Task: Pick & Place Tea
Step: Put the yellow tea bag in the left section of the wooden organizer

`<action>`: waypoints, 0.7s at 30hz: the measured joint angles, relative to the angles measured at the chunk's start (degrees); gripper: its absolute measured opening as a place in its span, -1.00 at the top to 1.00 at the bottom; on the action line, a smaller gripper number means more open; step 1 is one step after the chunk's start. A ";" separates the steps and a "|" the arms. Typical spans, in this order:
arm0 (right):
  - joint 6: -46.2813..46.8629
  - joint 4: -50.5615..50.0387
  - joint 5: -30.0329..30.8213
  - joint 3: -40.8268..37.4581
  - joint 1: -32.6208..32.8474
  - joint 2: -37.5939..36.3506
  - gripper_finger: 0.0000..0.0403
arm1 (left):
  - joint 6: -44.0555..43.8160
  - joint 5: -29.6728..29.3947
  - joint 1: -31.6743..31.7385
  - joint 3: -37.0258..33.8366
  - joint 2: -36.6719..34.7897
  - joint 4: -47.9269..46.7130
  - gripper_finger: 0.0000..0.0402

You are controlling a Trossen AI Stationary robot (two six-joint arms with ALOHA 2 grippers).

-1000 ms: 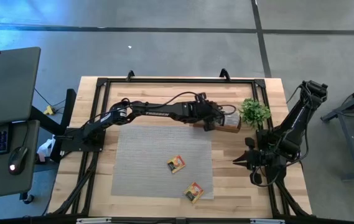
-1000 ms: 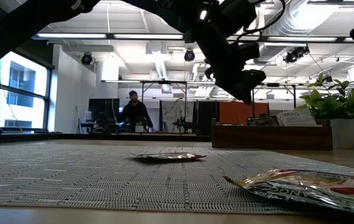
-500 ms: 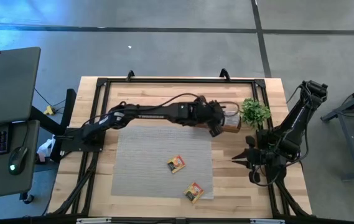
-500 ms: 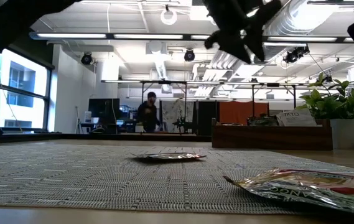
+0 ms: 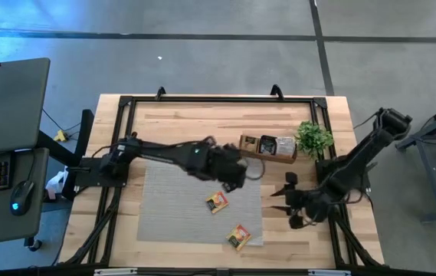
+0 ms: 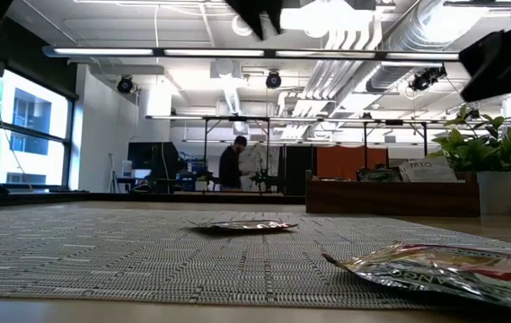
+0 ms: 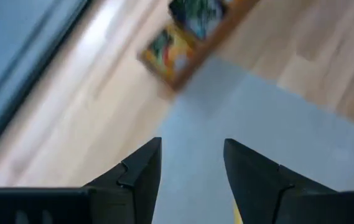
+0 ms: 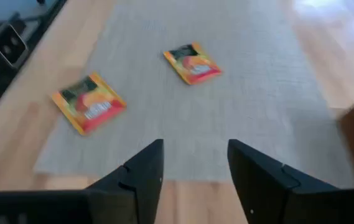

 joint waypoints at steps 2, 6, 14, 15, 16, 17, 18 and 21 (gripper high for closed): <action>-0.23 5.11 -2.18 0.02 -1.46 3.44 0.09 | -5.30 2.74 -1.37 -1.04 0.02 -5.01 0.15; -0.77 13.79 -7.24 0.02 -3.30 10.63 0.07 | -16.01 6.98 -3.89 -6.02 1.23 -2.62 0.15; -7.34 29.84 -6.82 0.04 -5.31 23.19 0.07 | -36.83 13.26 -9.98 -20.22 3.64 5.92 0.15; -7.50 31.37 -6.60 0.02 -5.98 24.42 0.07 | -38.64 14.68 -10.86 -21.64 4.14 5.28 0.15; -7.39 33.20 -6.66 0.02 -6.74 25.80 0.07 | -40.05 15.98 -11.61 -22.81 4.52 5.65 0.15; -7.12 35.30 -7.44 0.02 -7.52 27.16 0.07 | -41.05 16.53 -12.38 -23.74 4.55 6.72 0.15; -6.91 36.60 -8.54 0.02 -8.21 28.36 0.07 | -41.69 17.09 -13.09 -24.49 4.55 8.03 0.15; -7.19 41.01 -10.88 0.77 -10.19 31.61 0.07 | -43.95 17.45 -15.84 -26.64 5.13 9.42 0.15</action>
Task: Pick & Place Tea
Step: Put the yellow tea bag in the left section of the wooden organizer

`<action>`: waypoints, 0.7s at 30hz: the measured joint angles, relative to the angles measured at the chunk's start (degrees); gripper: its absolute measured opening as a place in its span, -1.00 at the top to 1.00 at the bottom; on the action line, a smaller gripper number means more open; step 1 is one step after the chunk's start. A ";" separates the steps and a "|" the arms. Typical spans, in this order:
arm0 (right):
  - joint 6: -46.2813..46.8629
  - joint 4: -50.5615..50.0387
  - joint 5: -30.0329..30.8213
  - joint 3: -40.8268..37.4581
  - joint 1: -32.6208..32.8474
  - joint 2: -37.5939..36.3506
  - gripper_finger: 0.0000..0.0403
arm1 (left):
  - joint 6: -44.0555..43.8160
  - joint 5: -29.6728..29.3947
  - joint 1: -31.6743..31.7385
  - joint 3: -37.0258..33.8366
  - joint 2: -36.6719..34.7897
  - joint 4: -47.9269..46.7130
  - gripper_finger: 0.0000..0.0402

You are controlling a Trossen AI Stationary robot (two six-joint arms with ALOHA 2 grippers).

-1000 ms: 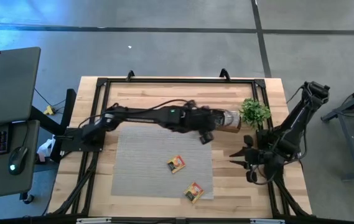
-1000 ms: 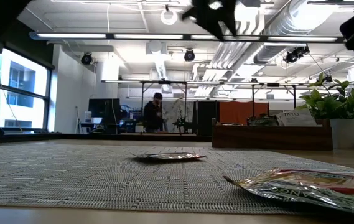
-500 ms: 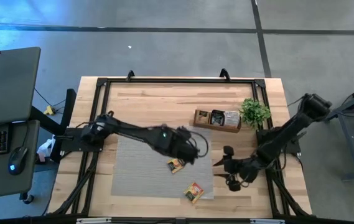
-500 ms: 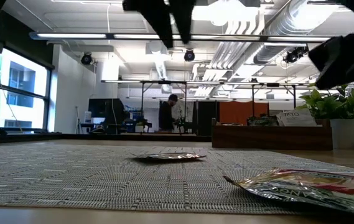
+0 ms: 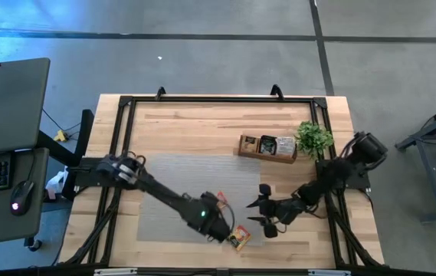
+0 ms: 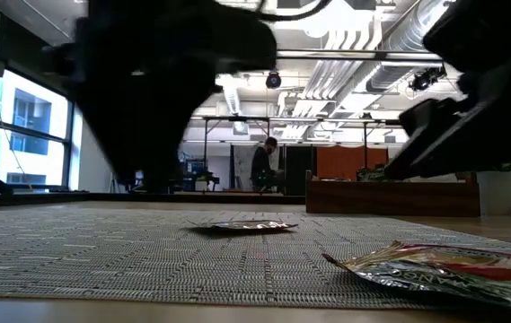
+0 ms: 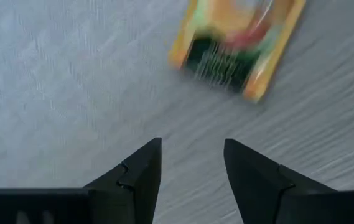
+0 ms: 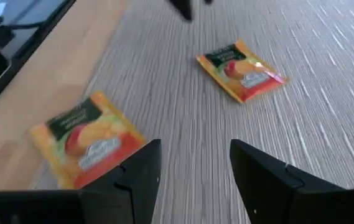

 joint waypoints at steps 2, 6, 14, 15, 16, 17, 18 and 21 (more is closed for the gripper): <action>-0.56 0.21 -0.14 1.38 -0.87 1.59 0.07 | -1.48 -0.67 -1.81 -0.12 0.22 0.34 0.15; -0.20 -0.19 -2.52 4.38 -1.52 3.58 0.11 | -2.03 -5.43 -5.14 0.17 -0.33 6.84 0.15; -3.50 -0.05 1.34 9.50 0.30 4.12 0.19 | 2.30 -9.66 -8.29 0.16 -0.19 14.28 0.15; -4.29 -0.30 2.35 9.96 0.15 4.12 0.19 | 2.28 -10.01 -8.20 0.16 -0.19 13.53 0.15; -4.76 -0.57 3.38 10.36 -0.08 4.12 0.19 | 2.27 -10.23 -8.08 0.16 -0.19 12.71 0.15; -4.99 -0.70 4.52 10.70 -0.47 4.12 0.19 | 2.26 -10.29 -7.69 0.16 -0.19 12.03 0.15; -5.08 -0.80 5.30 10.95 -1.03 4.12 0.19 | 2.25 -10.11 -7.26 0.16 -0.19 11.65 0.15; -5.07 -2.24 4.17 11.04 -3.28 4.12 0.19 | 3.36 -6.91 -5.80 0.16 -0.19 9.97 0.15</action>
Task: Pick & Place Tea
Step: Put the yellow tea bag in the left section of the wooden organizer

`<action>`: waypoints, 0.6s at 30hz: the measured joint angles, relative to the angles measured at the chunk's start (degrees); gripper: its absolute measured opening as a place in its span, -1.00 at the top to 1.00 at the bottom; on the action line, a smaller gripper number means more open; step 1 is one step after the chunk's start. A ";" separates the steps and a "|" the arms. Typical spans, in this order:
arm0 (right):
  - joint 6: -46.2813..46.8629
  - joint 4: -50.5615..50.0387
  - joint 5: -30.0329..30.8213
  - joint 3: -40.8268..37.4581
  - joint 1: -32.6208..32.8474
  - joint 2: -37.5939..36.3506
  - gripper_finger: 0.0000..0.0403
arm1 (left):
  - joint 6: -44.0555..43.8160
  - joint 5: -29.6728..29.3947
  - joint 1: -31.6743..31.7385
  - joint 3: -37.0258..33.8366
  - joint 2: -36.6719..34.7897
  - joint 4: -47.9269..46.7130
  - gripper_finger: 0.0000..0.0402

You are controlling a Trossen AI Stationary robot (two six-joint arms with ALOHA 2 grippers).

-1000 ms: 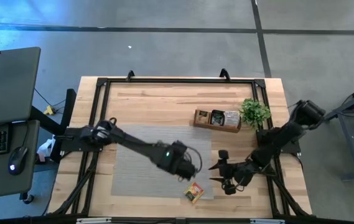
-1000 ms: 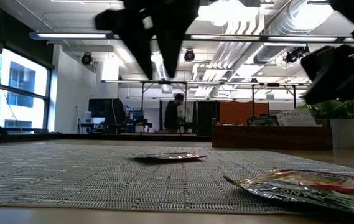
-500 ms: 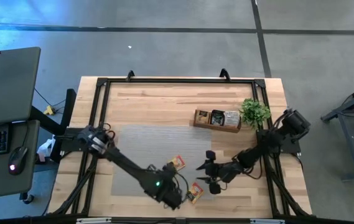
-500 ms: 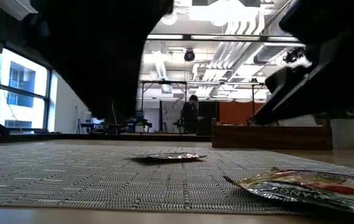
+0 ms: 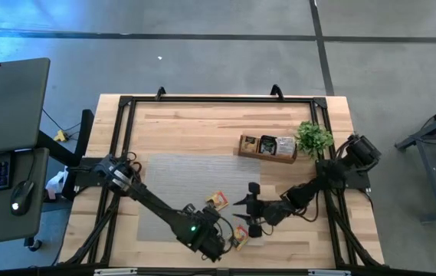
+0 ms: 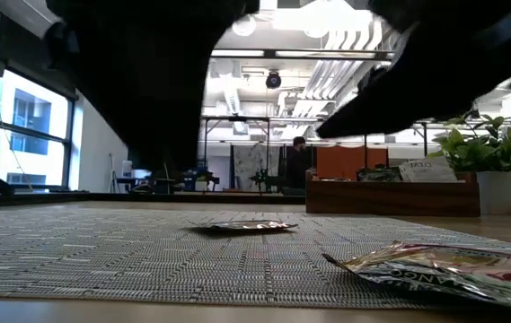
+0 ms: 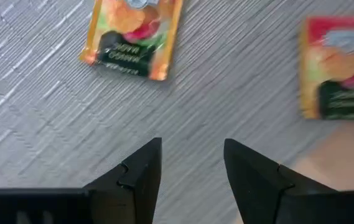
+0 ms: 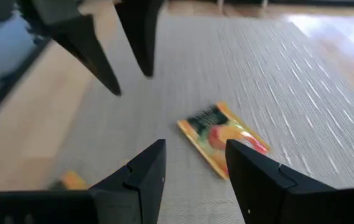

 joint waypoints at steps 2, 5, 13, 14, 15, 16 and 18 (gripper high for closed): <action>0.30 -2.14 -1.06 -0.02 -1.47 0.00 0.19 | 1.72 2.92 1.06 0.00 0.00 -2.63 0.15; 0.44 -2.85 -1.65 -0.04 -3.06 0.00 0.19 | 1.73 3.49 1.67 -0.02 -0.11 -4.16 0.15; -0.82 -2.45 -6.69 -0.03 -7.17 0.00 0.19 | -5.20 -6.82 -3.66 0.03 -6.93 -14.87 0.15; -0.81 -2.31 -7.27 -0.03 -7.61 0.00 0.19 | -6.44 -8.03 -4.57 0.04 -7.16 -15.72 0.15; -0.88 -2.10 -7.62 -0.04 -8.09 0.00 0.19 | -7.81 -9.57 -5.53 -0.06 -7.19 -16.98 0.15; -1.16 -2.04 -8.10 -0.04 -8.45 0.00 0.19 | -9.17 -11.49 -6.38 -0.11 -7.19 -17.88 0.15; -1.91 -2.06 -9.62 -0.04 -9.21 0.00 0.19 | -11.64 -15.28 -7.68 -0.07 -7.41 -17.97 0.15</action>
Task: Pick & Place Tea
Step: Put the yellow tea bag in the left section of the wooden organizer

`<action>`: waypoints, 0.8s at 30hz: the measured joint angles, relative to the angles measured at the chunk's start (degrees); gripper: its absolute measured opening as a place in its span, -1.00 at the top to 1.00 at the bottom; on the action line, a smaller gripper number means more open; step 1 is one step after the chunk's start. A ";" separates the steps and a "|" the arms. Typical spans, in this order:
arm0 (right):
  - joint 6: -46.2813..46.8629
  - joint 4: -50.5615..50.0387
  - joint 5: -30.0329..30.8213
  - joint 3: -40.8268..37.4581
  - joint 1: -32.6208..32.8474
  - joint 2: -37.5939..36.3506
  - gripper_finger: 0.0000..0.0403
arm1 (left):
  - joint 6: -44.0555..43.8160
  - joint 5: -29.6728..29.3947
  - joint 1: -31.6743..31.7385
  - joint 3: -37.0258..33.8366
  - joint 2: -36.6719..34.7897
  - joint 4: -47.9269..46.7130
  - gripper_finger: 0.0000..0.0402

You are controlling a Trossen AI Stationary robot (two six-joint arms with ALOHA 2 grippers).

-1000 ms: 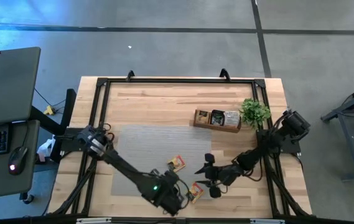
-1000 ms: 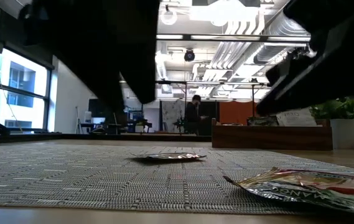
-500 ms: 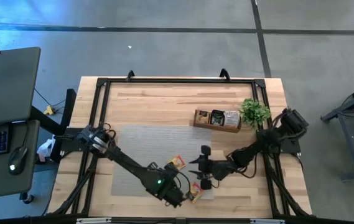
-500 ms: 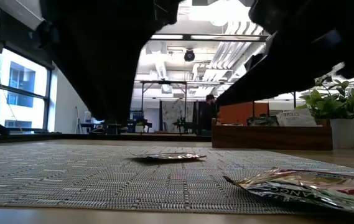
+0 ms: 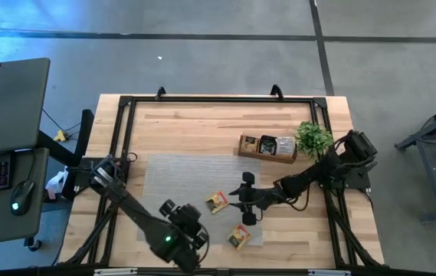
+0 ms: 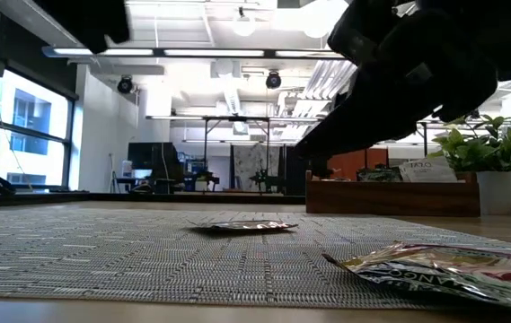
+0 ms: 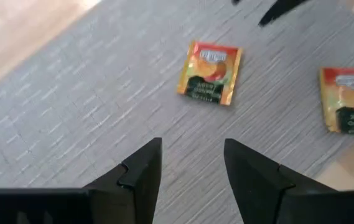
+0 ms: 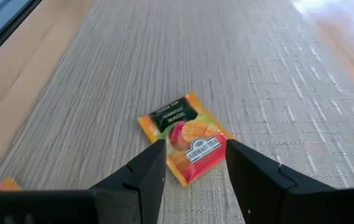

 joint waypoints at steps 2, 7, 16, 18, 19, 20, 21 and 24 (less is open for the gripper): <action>-0.12 -0.09 -1.39 0.01 -0.67 0.00 0.19 | -0.74 -0.60 -0.56 0.02 -0.05 -0.87 0.15; 0.23 -0.18 -3.44 0.00 -1.22 0.00 0.19 | -2.60 1.96 0.61 -0.12 -0.51 -9.25 0.15; -0.19 -0.78 -3.64 0.00 -1.16 0.00 0.19 | -11.92 2.62 1.22 -21.88 -17.82 -2.02 0.15; -0.63 -1.05 -3.65 0.00 -1.16 0.00 0.19 | -13.42 0.55 1.22 -28.54 -21.32 7.04 0.15; -1.33 -1.16 -3.63 0.00 -1.21 0.00 0.19 | -13.43 -1.17 1.22 -32.10 -22.93 12.92 0.15; -2.17 -1.26 -3.61 0.00 -1.38 0.00 0.19 | -13.39 -2.32 1.20 -35.52 -24.17 18.75 0.15; -2.46 -1.48 -3.59 0.00 -1.41 -0.02 0.19 | -13.33 -2.98 1.22 -38.58 -24.94 25.32 0.15; -2.59 -2.19 -3.52 -0.02 -1.96 -0.02 0.19 | -13.11 -2.80 2.43 -45.48 -25.01 44.93 0.15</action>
